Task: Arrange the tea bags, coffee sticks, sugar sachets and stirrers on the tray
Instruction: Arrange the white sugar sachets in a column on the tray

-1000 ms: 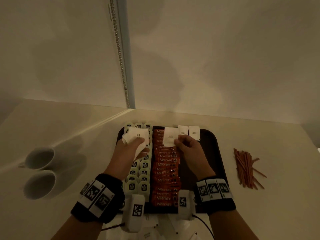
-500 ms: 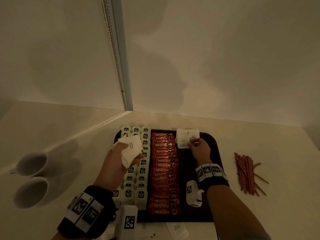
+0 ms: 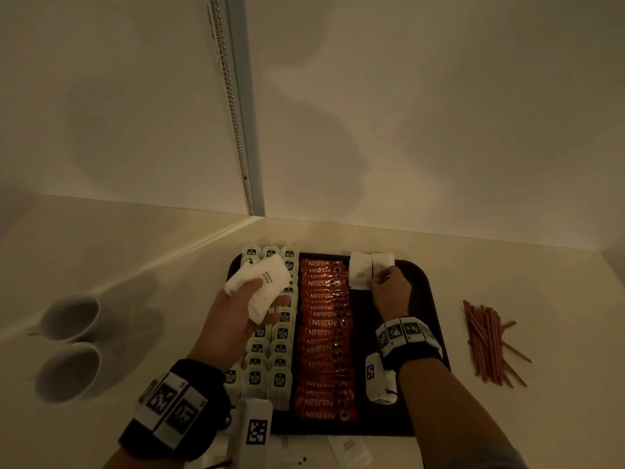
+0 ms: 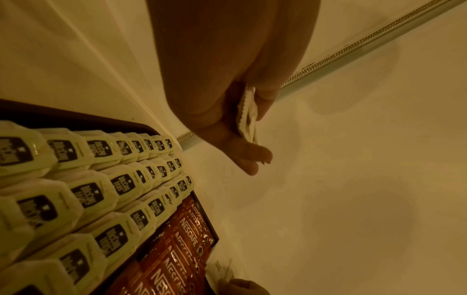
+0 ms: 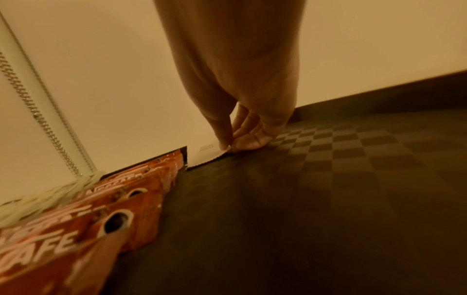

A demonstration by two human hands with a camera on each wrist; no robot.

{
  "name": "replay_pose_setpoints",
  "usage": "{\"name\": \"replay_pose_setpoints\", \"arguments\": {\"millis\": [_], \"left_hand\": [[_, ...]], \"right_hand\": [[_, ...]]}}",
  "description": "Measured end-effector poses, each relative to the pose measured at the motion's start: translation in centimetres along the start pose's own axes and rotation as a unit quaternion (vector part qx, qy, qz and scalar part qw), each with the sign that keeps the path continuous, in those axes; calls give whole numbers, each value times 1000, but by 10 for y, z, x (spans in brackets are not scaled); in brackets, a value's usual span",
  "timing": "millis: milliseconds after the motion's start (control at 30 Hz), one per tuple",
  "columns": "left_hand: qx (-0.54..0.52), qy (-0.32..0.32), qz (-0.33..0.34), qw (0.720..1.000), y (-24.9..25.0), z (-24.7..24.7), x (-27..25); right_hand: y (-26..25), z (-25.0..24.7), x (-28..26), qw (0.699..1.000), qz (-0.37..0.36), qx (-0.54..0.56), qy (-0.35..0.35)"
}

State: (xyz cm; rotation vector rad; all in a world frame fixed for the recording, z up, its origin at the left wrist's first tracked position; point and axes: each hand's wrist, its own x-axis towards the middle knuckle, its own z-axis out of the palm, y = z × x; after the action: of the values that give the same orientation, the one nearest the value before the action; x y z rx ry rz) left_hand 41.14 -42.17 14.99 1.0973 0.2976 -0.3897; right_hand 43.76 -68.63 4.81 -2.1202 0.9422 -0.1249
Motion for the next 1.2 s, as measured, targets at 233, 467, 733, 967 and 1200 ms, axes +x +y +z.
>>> {"name": "replay_pose_setpoints", "arguments": {"millis": [233, 467, 733, 967, 1200], "left_hand": [[47, 11, 44, 998, 3, 6, 5], [121, 58, 92, 987, 10, 16, 10], [154, 44, 137, 978, 17, 22, 3], [207, 41, 135, 968, 15, 23, 5], [-139, 14, -61, 988, 9, 10, 5]], "right_hand": [[-80, -23, -61, 949, -181, 123, -227], [-113, -34, -97, 897, -206, 230, -317], [-100, -31, -107, 839, -71, 376, -387], [-90, -40, -101, 895, -107, 322, -291], [-22, -46, -32, 947, -10, 296, -123]]}}
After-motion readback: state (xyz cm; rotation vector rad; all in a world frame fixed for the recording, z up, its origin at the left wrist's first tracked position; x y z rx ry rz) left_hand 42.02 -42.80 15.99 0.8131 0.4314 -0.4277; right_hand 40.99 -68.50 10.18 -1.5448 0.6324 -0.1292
